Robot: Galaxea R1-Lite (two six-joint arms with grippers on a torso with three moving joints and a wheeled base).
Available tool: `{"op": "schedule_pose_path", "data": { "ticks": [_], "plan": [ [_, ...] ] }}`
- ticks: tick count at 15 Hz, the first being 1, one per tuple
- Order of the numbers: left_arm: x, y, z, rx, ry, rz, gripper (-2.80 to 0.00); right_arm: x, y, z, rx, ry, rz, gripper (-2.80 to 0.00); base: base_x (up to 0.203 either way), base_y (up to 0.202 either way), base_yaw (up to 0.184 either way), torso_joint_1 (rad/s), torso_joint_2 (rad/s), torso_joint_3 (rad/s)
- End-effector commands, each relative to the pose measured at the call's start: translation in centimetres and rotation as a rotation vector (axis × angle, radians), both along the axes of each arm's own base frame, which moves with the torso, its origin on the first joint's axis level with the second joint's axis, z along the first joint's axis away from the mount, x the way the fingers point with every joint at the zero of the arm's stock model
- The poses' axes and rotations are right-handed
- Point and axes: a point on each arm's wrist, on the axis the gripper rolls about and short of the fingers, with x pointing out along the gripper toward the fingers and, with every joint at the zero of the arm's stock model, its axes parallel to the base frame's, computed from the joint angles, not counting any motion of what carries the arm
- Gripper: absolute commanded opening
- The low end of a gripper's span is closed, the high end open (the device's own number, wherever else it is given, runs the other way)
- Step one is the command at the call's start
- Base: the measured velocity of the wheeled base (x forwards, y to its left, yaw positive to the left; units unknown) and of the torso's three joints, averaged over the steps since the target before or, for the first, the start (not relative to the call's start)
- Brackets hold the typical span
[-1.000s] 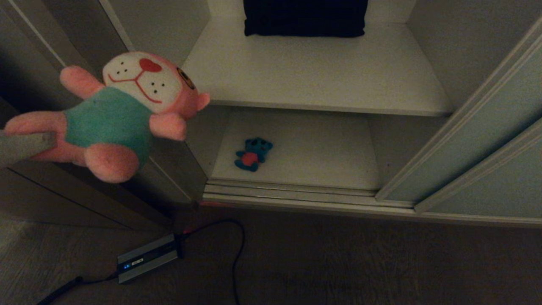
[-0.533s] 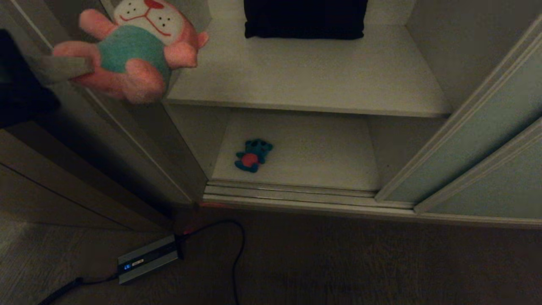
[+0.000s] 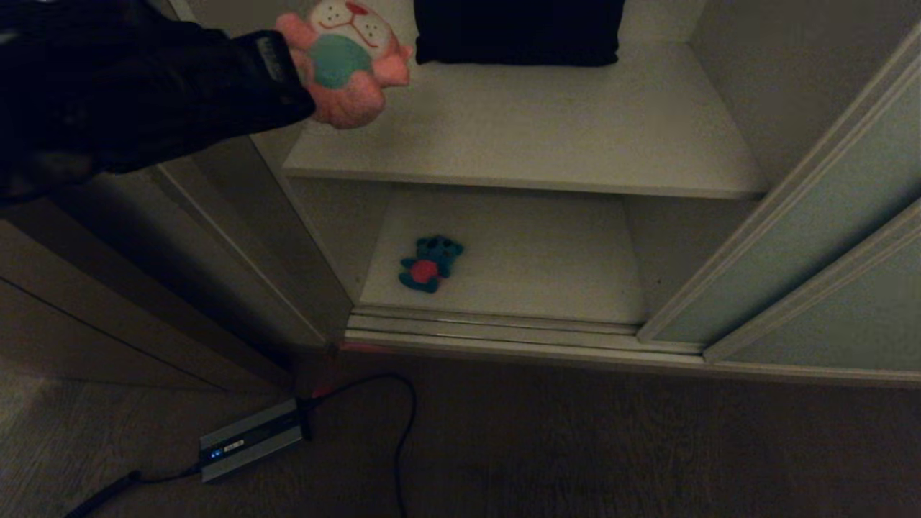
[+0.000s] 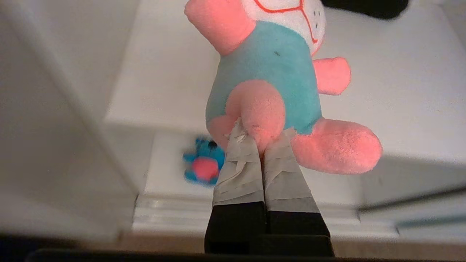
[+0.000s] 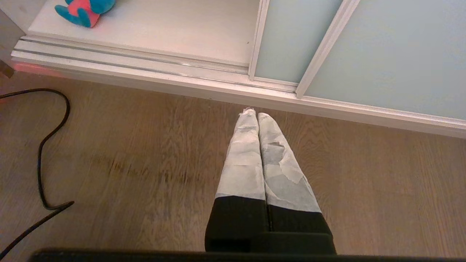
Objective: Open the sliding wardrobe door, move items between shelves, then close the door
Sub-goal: Place the pink doll on the higher shelf
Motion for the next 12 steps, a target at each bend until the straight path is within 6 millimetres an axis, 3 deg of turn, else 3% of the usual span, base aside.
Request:
{"op": "schedule_pose_path", "data": {
  "ticks": [1,6,12],
  "plan": [
    [7.4,-2.4,-3.9,0.029,0.079,0.011,-2.8,0.0,0.0,-0.1,0.0,0.004,0.0,-2.8,0.0,0.0,0.0,0.0,0.0,0.0],
    [15.0,-3.3,-6.1,0.035,0.029,0.049,-2.8,0.0,0.0,-0.1,0.0,0.004,0.0,-2.8,0.0,0.0,0.0,0.0,0.0,0.0],
    [17.1,-2.2,-7.4,0.085,-0.034,0.067,-2.8,0.0,0.0,-0.1,0.0,0.004,0.0,-2.8,0.0,0.0,0.0,0.0,0.0,0.0]
  ]
}}
